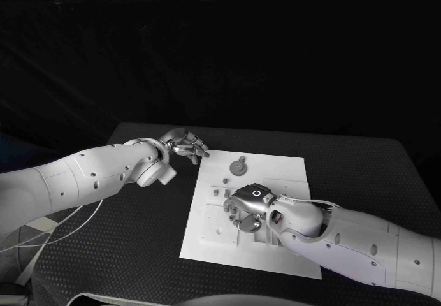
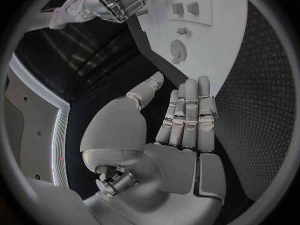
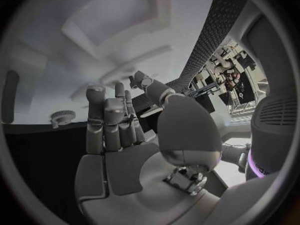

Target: Assemble the parts on the task board

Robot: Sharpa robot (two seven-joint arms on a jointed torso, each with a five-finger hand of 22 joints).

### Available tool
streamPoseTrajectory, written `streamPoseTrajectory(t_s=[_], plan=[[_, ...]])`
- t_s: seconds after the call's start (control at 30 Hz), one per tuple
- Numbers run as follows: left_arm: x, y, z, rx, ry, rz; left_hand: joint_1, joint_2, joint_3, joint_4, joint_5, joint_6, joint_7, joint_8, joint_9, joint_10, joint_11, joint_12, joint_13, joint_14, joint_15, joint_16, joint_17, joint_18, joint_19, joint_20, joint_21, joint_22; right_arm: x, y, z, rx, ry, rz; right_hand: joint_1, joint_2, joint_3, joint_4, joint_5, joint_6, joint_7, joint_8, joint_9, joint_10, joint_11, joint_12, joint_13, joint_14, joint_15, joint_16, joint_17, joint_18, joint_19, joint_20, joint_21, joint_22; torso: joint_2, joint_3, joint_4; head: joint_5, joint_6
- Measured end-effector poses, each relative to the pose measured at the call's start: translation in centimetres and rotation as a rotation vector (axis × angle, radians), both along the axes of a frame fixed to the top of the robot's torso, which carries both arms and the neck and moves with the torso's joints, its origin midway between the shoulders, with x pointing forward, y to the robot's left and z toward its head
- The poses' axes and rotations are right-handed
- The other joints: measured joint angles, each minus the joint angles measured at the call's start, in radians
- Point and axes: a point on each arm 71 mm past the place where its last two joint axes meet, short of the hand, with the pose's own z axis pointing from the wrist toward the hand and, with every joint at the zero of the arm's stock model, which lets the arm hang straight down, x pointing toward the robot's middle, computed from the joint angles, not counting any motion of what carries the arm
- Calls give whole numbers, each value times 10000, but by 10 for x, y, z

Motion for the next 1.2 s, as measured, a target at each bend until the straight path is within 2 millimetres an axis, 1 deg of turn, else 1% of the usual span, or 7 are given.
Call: streamPoseTrajectory(t_s=[0.2, 0.43, 0.57, 0.63, 0.83, 1.07, 1.2], plan=[[0, 2, 0, 18, 0, 33, 0, 0, 0, 0, 0, 1, -1, 3, 0, 0, 0, 0, 0, 0, 0, 0, -1, -7, 0, 0, 0, 1, -4, -15, 11, 491, -101, -190, 10, -70, 16, 70, 0, -21, 20, 0, 0, 0, 0, 0, 1, 0, 0, 0, 0, -6, 18, -13, 0, 0, 0, 0, 0, -35, 52], [0, 2, 0, 16, -7, 53, 0, 0, 0, 0, 0, 1, -1, 41, 1, 0, 0, 0, 8, 0, 0, 0, 2, -16, -1, 1, -36, 1, 16, -41, 55, 1223, -907, -812, -52, -132, 26, 310, 0, 18, 73, 112, 1, 57, -59, 0, 1, 42, -42, 0, -29, -81, 42, -34, 0, 0, -3, 7, -18, -124, 151], [0, 4, 0, -6, -42, 79, 0, 0, 0, 0, 0, 1, -2, 41, 1, 0, 0, 0, 13, 0, 0, 0, 9, -32, -1, 1, -36, 1, 30, -64, 74, 1293, -1275, -1316, -205, -303, 24, 549, 0, -73, 9, 112, -73, 57, -59, 1, 1, 43, -43, 0, -60, -94, 56, -48, 0, -1, -3, 9, -30, -211, 228], [0, 4, 1, -25, -65, 90, 0, 0, 0, 0, 0, 1, -2, 41, 1, 0, 0, 0, 18, 0, 0, 0, 9, -45, -1, 1, -35, 1, 37, -76, 81, 1209, -1428, -1588, -241, -462, 36, 671, 0, -381, 64, 112, -94, 60, -62, 1, 1, 44, -43, 0, -73, -96, 77, -66, -19, 0, -3, 11, -35, -240, 249], [0, 5, 1, -77, -117, 138, 0, 0, 0, 0, 0, 5, -7, 41, 2, 0, 0, 0, 17, 0, 0, 1, 13, -84, -1, 1, -35, 2, 44, -98, 82, 794, -1369, -2066, -439, -783, -31, 967, 0, -612, -35, 65, -165, -92, -5, 1, -70, -23, 23, 0, -95, -107, 30, -105, -114, 0, -5, 13, -38, -309, 307], [0, 6, 1, -126, -139, 166, 0, 0, 0, 0, 0, 15, -17, 41, 1, 0, 0, 0, 16, 0, 0, 1, 17, -91, -1, 1, -36, 2, 46, -104, 76, 106, -930, -2128, -566, -910, -180, 1116, 0, -1231, -338, -76, -323, -843, 267, -75, -271, -259, 258, 1, -98, -158, -203, -44, -208, 0, 1, 26, -24, -366, 333], [0, 7, 1, -141, -143, 176, 0, 0, 0, 0, 0, 15, -17, 41, 2, 0, 0, 0, 25, 0, 0, 1, 17, -98, -1, 1, -36, 2, 47, -108, 71, -334, -660, -2173, -609, -953, -222, 1158, 0, -1280, -362, -76, -327, -910, 303, -76, -327, -298, 296, 1, -98, -157, -219, -29, -229, 0, 3, 20, -12, -400, 334]])
